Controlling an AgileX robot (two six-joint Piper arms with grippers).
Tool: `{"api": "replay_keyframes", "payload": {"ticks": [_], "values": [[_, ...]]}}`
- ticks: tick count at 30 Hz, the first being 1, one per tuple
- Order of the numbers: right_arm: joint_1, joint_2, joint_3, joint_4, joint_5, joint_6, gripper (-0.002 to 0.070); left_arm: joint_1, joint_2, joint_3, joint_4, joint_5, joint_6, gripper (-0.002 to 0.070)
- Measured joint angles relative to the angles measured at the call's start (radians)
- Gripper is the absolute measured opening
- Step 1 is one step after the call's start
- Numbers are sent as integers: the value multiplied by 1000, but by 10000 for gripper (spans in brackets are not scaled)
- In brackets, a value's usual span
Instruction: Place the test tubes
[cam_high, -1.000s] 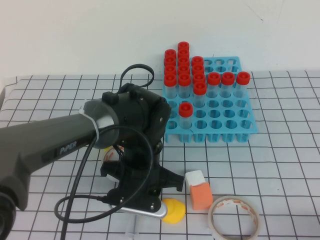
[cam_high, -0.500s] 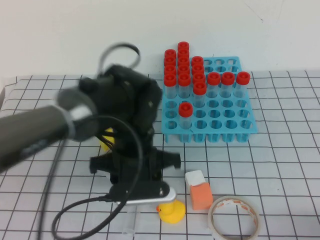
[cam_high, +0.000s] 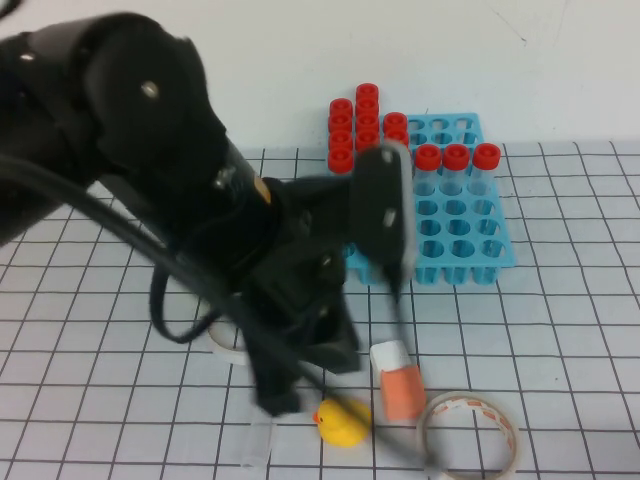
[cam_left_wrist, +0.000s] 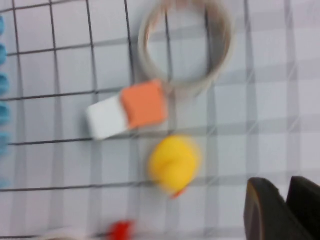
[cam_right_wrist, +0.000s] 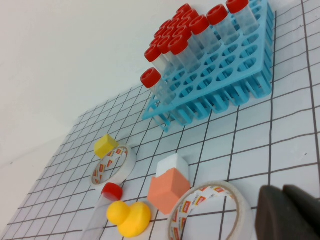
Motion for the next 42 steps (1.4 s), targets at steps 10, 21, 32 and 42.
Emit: {"api": "replay_keyframes", "payload": {"ticks": [10,21,32,42], "values": [[0,0,0,0,0,0,-1,0,-4,9,-183,6,-405,39],[0,0,0,0,0,0,-1,2,-122,266,369,-53,-947,1],[0,0,0,0,0,0,-1,2,-84,427,285,-316,-984,0],[0,0,0,0,0,0,-1,2,36,427,281,-354,-932,312]]}}
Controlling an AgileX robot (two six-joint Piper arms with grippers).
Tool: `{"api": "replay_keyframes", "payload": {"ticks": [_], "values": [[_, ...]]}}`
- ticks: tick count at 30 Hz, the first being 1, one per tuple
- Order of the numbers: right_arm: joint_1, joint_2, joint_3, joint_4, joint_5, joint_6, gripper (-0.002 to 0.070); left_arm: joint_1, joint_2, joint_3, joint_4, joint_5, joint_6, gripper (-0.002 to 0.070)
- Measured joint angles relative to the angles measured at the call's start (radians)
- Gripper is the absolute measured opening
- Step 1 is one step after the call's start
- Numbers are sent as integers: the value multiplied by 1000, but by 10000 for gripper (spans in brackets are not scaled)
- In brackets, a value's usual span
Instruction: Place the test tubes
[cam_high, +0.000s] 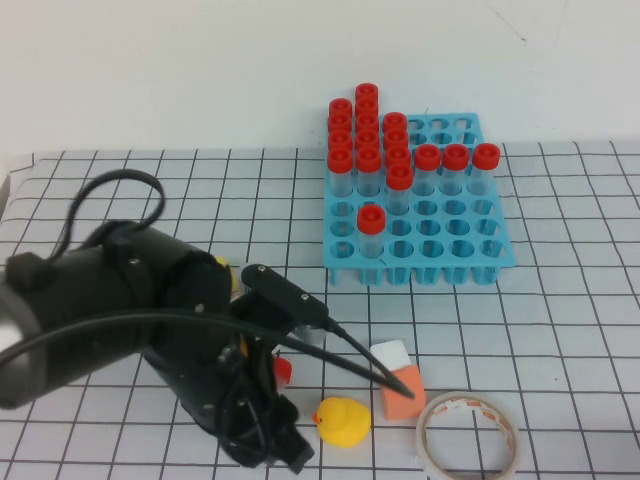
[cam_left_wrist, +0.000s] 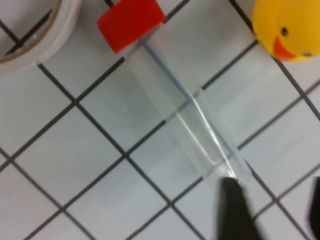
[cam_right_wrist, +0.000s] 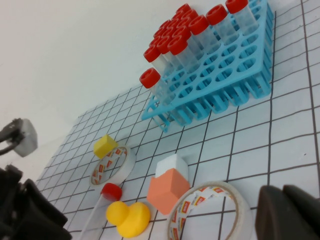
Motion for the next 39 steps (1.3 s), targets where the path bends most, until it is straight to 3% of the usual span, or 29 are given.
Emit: {"api": "replay_keyframes", "payload": {"ticks": [4,8,18,23,33,39], "values": [[0,0,0,0,0,0,-1,0,30,0,19,-53,-95,491],[0,0,0,0,0,0,-1,0,67,0,34,-81,-150,510],[0,0,0,0,0,0,-1,0,172,-2,47,-73,-183,397],[0,0,0,0,0,0,-1,3,174,-2,68,-73,-184,204],[0,0,0,0,0,0,-1,2,18,18,55,-72,-105,213],[0,0,0,106,-39,0,-1,2,-227,157,45,-237,-41,213]]}}
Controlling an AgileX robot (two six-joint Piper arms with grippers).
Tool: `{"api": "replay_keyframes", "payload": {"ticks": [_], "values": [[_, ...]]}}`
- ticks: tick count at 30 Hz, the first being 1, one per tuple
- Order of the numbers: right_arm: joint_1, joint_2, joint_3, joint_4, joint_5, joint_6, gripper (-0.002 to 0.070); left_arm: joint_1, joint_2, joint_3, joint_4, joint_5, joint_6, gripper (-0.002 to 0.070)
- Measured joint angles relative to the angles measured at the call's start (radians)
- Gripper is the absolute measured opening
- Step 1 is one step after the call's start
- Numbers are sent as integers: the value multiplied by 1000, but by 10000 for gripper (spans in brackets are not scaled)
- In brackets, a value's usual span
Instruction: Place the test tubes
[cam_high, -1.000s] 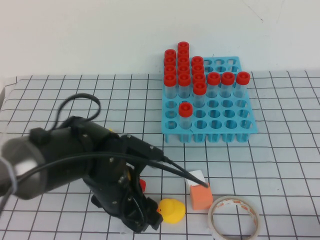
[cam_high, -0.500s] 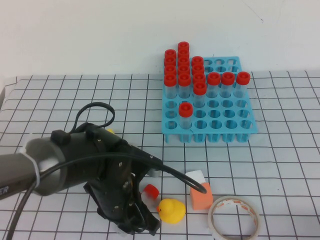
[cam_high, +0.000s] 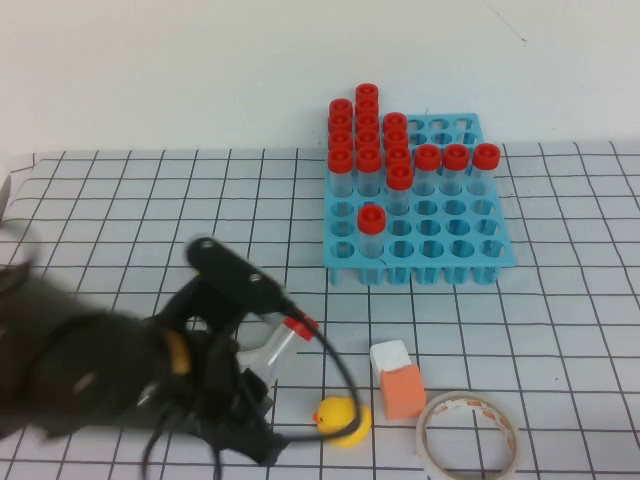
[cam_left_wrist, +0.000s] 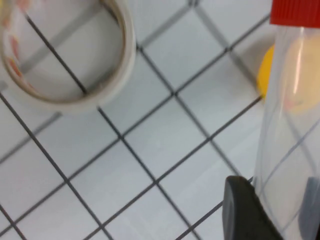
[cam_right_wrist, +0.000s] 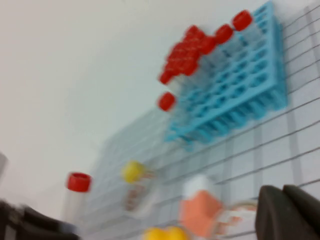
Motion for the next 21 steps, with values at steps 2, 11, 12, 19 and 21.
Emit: {"api": "replay_keyframes", "payload": {"ticks": [2,11,12,19,21], "values": [[0,0,0,92,8,0,-1,0,-69,69,-32,-78,2,213],[0,0,0,211,-25,-22,-1,0,-219,302,-199,-533,4,213],[0,0,0,211,-20,-34,-1,0,-219,311,-212,-568,4,213],[0,2,-20,332,84,-379,-1,0,-219,318,-251,-795,-77,213],[0,35,-62,364,122,-524,-1,0,-219,318,-248,-864,-124,213]]}}
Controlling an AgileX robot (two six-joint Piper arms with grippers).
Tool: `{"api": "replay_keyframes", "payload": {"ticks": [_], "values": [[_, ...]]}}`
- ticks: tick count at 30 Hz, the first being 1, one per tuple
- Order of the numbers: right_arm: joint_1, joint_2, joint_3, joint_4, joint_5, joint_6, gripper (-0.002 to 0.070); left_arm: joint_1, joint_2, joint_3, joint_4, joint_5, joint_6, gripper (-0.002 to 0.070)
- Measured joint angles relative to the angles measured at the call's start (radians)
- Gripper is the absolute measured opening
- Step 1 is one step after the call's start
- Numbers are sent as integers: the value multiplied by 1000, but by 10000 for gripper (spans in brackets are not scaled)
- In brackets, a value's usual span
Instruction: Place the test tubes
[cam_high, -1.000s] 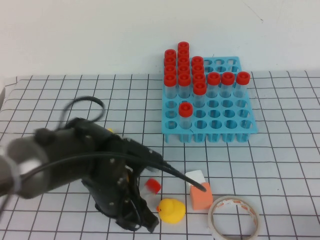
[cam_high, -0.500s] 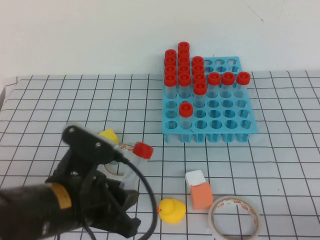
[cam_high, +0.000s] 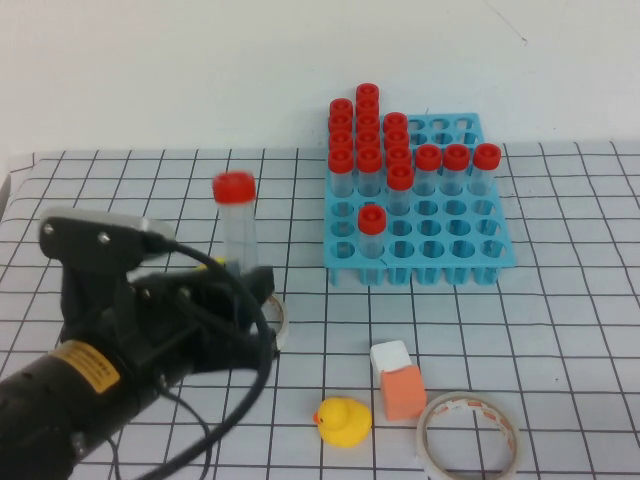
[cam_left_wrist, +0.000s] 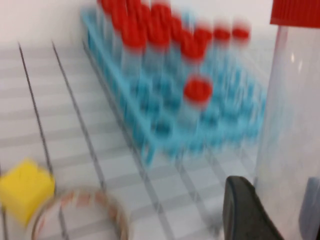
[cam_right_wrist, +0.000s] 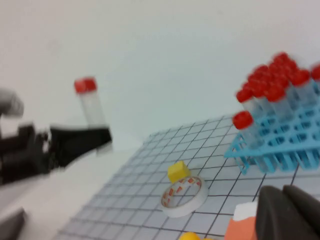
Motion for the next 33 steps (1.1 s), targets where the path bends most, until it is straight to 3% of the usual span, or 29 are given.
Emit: {"api": "replay_keyframes", "payload": {"ticks": [6,10,14,16,23,27,33], "values": [[0,259,-125,66,111,-284,-1,0,51,0,178,-173,-244,213],[0,497,-210,211,224,-570,2,0,146,0,484,-331,-406,213],[0,667,-308,231,347,-735,55,0,213,0,672,-482,-475,213],[0,745,-363,234,394,-779,118,0,246,0,731,-555,-496,213],[0,955,-538,236,491,-827,434,0,301,0,806,-756,-530,213],[1,1037,-620,236,558,-834,484,0,307,0,812,-780,-529,213],[55,1130,-748,236,589,-884,494,0,309,0,827,-783,-531,213]]}}
